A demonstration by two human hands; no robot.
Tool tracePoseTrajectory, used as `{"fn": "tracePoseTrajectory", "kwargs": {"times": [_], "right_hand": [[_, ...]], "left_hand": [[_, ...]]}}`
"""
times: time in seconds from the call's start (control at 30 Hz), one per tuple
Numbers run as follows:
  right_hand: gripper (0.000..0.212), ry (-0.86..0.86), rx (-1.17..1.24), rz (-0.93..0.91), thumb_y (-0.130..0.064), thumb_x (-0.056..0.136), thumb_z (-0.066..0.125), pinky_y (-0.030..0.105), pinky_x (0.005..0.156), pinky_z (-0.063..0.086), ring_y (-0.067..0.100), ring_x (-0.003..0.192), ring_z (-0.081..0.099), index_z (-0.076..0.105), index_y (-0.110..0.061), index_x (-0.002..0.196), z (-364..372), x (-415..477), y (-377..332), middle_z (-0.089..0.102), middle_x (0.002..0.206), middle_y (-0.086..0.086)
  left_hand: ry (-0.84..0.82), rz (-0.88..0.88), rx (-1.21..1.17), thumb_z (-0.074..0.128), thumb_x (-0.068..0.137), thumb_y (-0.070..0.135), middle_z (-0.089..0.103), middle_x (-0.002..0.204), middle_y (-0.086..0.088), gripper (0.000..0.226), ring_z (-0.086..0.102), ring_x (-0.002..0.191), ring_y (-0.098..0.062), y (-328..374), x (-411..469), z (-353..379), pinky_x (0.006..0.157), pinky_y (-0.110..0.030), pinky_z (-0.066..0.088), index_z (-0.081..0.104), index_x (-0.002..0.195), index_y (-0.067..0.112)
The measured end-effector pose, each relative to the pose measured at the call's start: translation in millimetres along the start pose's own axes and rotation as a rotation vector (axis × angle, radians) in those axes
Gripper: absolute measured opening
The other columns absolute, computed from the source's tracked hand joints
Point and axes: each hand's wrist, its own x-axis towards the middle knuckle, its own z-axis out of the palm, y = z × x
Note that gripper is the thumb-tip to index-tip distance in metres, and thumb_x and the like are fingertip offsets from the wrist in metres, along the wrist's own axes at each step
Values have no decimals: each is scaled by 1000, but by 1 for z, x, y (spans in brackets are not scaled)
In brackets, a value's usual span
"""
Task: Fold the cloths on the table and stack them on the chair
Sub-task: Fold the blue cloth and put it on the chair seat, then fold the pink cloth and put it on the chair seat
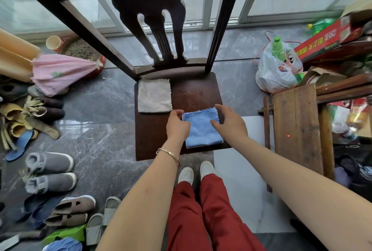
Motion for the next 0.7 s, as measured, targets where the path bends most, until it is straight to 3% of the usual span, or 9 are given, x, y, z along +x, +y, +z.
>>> {"fn": "tracePoseTrajectory", "kwargs": {"times": [0.13, 0.2, 0.27, 0.33, 0.5, 0.7], "right_hand": [[54, 18, 43, 16, -29, 88, 58, 31, 98, 39, 18, 123, 49, 39, -29, 138, -31, -34, -26, 49, 139, -5], [54, 46, 76, 24, -27, 88, 58, 30, 96, 41, 19, 124, 49, 39, -30, 138, -46, -49, -40, 51, 138, -3], [53, 89, 120, 23, -26, 88, 58, 30, 96, 41, 19, 124, 50, 41, -29, 138, -58, -65, -52, 52, 138, -3], [52, 108, 118, 6, -26, 88, 58, 29, 97, 42, 19, 124, 50, 41, -29, 137, -68, -84, -63, 51, 139, -4], [53, 158, 93, 28, -31, 90, 56, 28, 93, 41, 21, 120, 52, 36, -30, 140, -83, -120, -80, 51, 139, -3], [56, 312, 183, 83, -30, 89, 59, 33, 102, 37, 22, 129, 45, 37, -22, 140, -103, -163, -93, 48, 141, 3]], "left_hand": [[-51, 17, -29, 46, 83, -6, 52, 132, -7, 44, 52, 105, -17, 23, -38, -17, 77, -21, 38, 50, 123, 14], [-80, 55, -35, 43, 84, -6, 49, 136, -7, 45, 50, 112, -17, 36, -56, -26, 75, -13, 39, 50, 124, 13], [-107, 103, -39, 41, 85, -7, 49, 136, -5, 45, 49, 108, -14, 52, -73, -33, 77, -12, 39, 50, 125, 13], [-129, 158, -43, 41, 86, -6, 50, 134, -5, 44, 47, 99, -10, 66, -86, -41, 82, -20, 39, 50, 125, 12], [-220, 257, -29, 43, 85, -3, 56, 122, -6, 43, 51, 74, -8, 92, -114, -57, 59, -19, 42, 50, 124, 14], [-339, 366, 26, 46, 90, 6, 51, 112, 0, 37, 51, 80, -6, 114, -149, -64, 68, -20, 43, 49, 126, 12]]}}
